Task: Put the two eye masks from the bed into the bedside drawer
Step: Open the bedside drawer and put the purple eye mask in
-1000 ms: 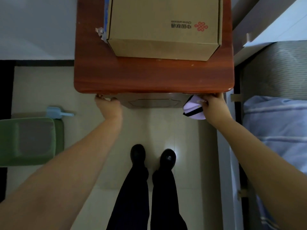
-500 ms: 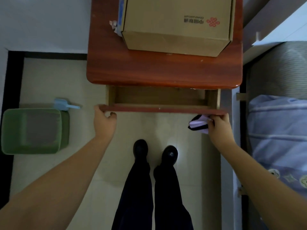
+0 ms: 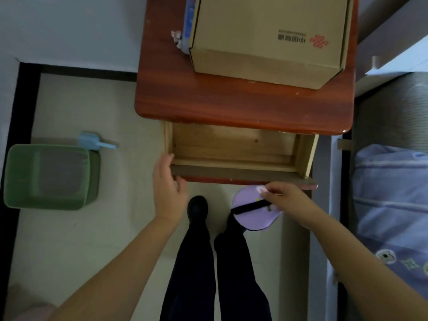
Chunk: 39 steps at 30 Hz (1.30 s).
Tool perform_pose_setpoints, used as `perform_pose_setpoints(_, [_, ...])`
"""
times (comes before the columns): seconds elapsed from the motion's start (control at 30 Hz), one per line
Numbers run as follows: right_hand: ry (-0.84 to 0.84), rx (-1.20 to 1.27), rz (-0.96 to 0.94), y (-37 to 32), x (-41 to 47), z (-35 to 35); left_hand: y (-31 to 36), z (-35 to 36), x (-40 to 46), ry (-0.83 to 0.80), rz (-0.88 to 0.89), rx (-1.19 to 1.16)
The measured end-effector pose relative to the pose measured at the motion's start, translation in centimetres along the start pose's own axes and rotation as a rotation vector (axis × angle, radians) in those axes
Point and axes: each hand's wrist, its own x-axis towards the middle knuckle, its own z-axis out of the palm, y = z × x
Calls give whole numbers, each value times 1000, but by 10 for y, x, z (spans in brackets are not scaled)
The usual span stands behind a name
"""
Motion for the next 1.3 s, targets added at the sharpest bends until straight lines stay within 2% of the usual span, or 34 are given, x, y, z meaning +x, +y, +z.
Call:
perform_pose_setpoints(0.03, [12,127,-41,-16,1,4,15,3,-4,-151,-35,-127])
perform_pose_setpoints(0.1, [37,366,-65,-43,14,11,39,9,2,-511,-220,-380])
perform_pose_setpoints(0.13, [64,438,-66,-55,25,14,44,12,11,-597,-289,-451])
perform_pose_setpoints(0.2, [156,372,-87,-73,54,20,45,19,37,-539,-296,-402])
perform_pose_setpoints(0.3, [245,-100,-79,-88,109,35,38,32,83,-245,-285,-121])
perform_pose_setpoints(0.37, [306,-272,-73,-93,140,46,25,43,107,-171,-249,40])
perform_pose_setpoints(0.53, [349,-282,-36,-94,164,58,0,59,128,-215,-255,190])
perform_pose_setpoints(0.67, [283,-294,-18,-103,134,44,17,47,118,-221,-287,236])
perform_pose_setpoints(0.73, [270,-313,45,-103,102,31,29,29,103,-303,-254,302])
perform_pose_setpoints(0.83, [305,-322,71,-104,39,11,64,0,79,-502,-62,430])
perform_pose_setpoints(0.9, [364,-393,44,-108,-2,-3,100,-16,63,-579,125,517])
perform_pose_setpoints(1.0, [617,-546,0,-111,-65,-36,174,-31,40,-603,449,583])
perform_pose_setpoints(1.07, [755,-602,36,-104,-99,-63,225,-28,30,-598,602,602])
perform_pose_setpoints(1.3, [995,-511,290,-28,-215,-179,397,48,-30,-664,1042,686])
